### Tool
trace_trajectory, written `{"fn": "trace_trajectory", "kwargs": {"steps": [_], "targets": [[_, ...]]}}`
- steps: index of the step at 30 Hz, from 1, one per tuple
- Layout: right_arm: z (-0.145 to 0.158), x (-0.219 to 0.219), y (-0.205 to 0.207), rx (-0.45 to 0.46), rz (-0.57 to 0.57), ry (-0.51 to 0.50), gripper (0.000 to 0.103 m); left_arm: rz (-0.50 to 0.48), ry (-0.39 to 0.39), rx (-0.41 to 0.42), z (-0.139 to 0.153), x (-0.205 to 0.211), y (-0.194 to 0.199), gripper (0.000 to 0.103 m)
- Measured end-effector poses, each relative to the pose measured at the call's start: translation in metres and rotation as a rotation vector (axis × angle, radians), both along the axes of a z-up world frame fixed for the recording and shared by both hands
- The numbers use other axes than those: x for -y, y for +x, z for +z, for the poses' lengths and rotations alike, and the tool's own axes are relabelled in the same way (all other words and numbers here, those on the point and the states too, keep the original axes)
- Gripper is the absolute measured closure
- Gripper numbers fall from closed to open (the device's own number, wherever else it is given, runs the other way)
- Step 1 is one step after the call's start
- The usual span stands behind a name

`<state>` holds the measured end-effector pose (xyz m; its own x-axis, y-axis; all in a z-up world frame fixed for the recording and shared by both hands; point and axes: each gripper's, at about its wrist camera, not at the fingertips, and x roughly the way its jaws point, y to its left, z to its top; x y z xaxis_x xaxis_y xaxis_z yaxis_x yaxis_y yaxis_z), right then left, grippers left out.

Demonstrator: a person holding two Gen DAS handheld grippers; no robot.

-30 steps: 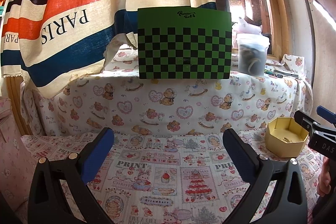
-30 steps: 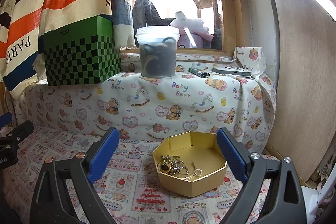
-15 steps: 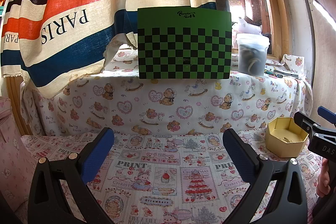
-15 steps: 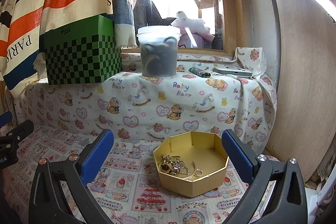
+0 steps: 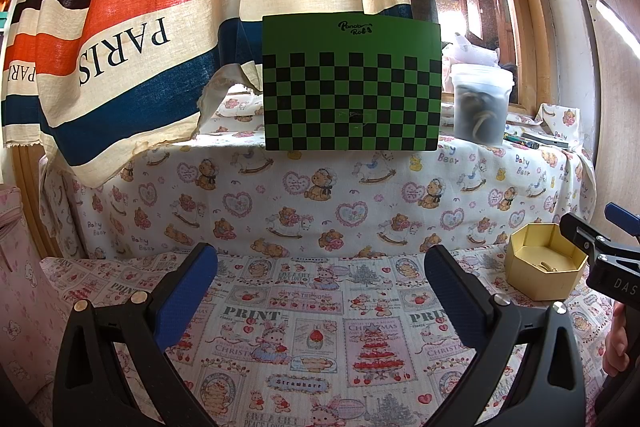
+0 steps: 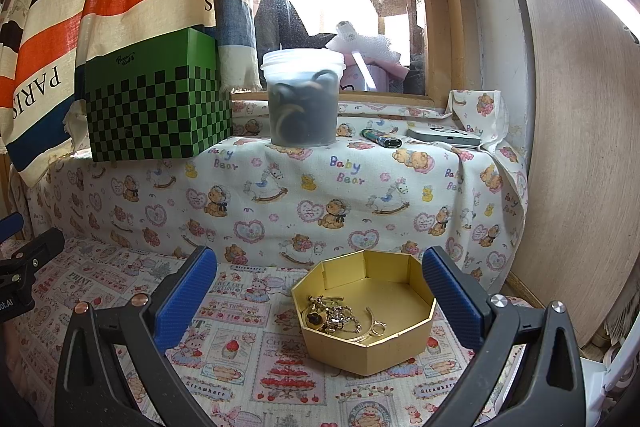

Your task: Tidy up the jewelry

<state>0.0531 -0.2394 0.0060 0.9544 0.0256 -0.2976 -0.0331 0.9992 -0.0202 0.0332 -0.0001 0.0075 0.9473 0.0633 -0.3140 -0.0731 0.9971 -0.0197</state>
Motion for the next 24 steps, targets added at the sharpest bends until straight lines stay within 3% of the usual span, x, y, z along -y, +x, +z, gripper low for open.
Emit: {"fn": "trace_trajectory", "kwargs": {"steps": [24], "targets": [[-0.0003,-0.0006,0.0003,-0.001,0.000,-0.001,0.000,0.006,0.000,-0.001,0.0008,-0.0007,-0.0007,0.000]]}}
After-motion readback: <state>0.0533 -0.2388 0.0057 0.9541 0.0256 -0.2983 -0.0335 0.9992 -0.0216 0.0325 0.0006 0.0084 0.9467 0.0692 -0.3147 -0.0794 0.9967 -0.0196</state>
